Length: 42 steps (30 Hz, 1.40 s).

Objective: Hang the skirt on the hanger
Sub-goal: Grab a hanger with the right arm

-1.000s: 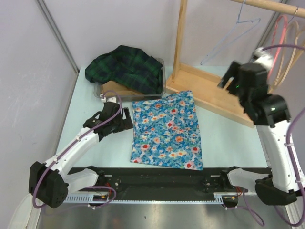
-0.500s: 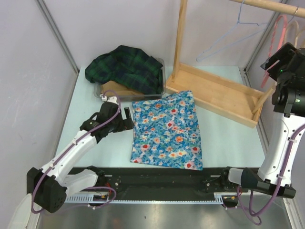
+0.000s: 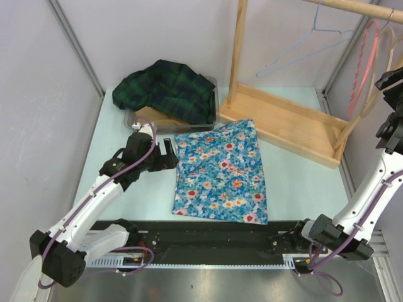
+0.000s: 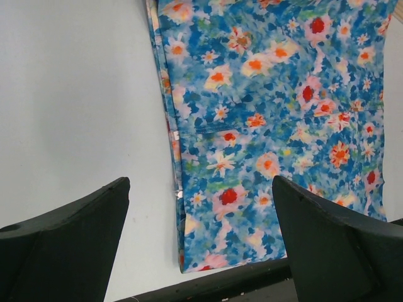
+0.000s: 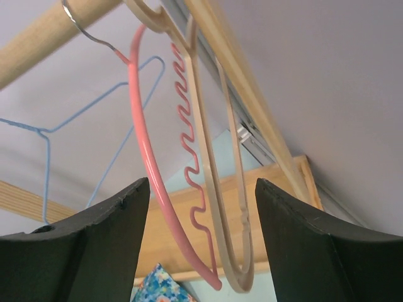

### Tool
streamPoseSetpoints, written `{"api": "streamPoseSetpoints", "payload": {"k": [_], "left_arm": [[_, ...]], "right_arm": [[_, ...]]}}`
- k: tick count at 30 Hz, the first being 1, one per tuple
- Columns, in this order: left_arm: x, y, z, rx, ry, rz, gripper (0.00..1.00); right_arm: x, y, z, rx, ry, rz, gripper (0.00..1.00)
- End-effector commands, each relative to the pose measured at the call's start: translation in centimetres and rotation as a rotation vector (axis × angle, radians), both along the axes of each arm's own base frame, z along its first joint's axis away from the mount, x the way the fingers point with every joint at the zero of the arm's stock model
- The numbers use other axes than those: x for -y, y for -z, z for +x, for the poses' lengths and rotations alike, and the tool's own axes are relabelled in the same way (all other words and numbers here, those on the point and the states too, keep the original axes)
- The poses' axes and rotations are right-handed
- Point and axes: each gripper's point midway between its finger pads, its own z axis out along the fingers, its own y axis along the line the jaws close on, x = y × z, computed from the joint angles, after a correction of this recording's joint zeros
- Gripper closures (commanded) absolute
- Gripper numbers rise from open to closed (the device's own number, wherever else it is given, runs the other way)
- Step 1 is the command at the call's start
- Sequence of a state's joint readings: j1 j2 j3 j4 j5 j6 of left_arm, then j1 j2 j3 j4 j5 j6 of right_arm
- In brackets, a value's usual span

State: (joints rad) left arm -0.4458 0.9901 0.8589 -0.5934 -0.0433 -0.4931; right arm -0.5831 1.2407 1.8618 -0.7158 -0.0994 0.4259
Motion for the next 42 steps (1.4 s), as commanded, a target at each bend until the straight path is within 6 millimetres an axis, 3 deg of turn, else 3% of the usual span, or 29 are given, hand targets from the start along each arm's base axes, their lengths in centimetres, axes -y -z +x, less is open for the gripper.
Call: {"api": "streamPoseSetpoints", "payload": {"k": [1, 2, 7, 13, 15, 16, 18, 20, 25, 27, 36, 42], "left_arm": [[1.3, -2.8, 0.7, 0.085, 0.073, -0.042, 0.01], [1.4, -3.1, 0.9, 0.091, 0.078, -0.043, 0.01], [1.6, -3.0, 1.4, 0.086, 0.107, -0.015, 0.01], [2.2, -3.2, 1.5, 0.089, 0.156, -0.012, 0.01], [2.4, -3.4, 1.6, 0.089, 0.171, -0.011, 0.01], [2.4, -3.3, 1.7, 0.09, 0.179, -0.002, 0.01], [2.4, -3.1, 2.0, 0.08, 0.185, 0.015, 0.02], [2.5, -3.1, 2.2, 0.076, 0.184, 0.02, 0.01], [2.8, -3.0, 2.1, 0.069, 0.195, 0.009, 0.01], [2.7, -2.9, 1.9, 0.066, 0.196, 0.009, 0.01], [3.0, -2.2, 1.5, 0.046, 0.194, -0.017, 0.01], [3.2, -2.0, 1.4, 0.036, 0.19, -0.031, 0.01]], "right_arm": [[-1.0, -4.3, 0.7, 0.134, -0.128, -0.075, 0.27], [-1.1, -5.1, 0.6, 0.147, -0.137, -0.092, 0.27], [-0.4, -5.3, 1.8, 0.148, -0.185, -0.118, 0.27], [0.4, -3.9, 4.2, 0.114, -0.255, -0.107, 0.3], [1.0, -3.0, 4.9, 0.074, -0.251, -0.101, 0.36], [0.7, -3.5, 4.9, 0.071, -0.247, -0.12, 0.37], [1.7, -2.2, 5.4, 0.003, -0.196, -0.131, 0.4], [0.9, -2.1, 6.1, -0.019, -0.197, -0.152, 0.41], [1.0, 0.2, 8.1, -0.138, -0.138, -0.183, 0.5], [1.2, 0.5, 8.2, -0.172, -0.091, -0.19, 0.53], [3.7, 1.8, 7.1, -0.281, 0.102, -0.248, 0.53], [4.4, 2.4, 8.2, -0.289, 0.102, -0.24, 0.57]]}}
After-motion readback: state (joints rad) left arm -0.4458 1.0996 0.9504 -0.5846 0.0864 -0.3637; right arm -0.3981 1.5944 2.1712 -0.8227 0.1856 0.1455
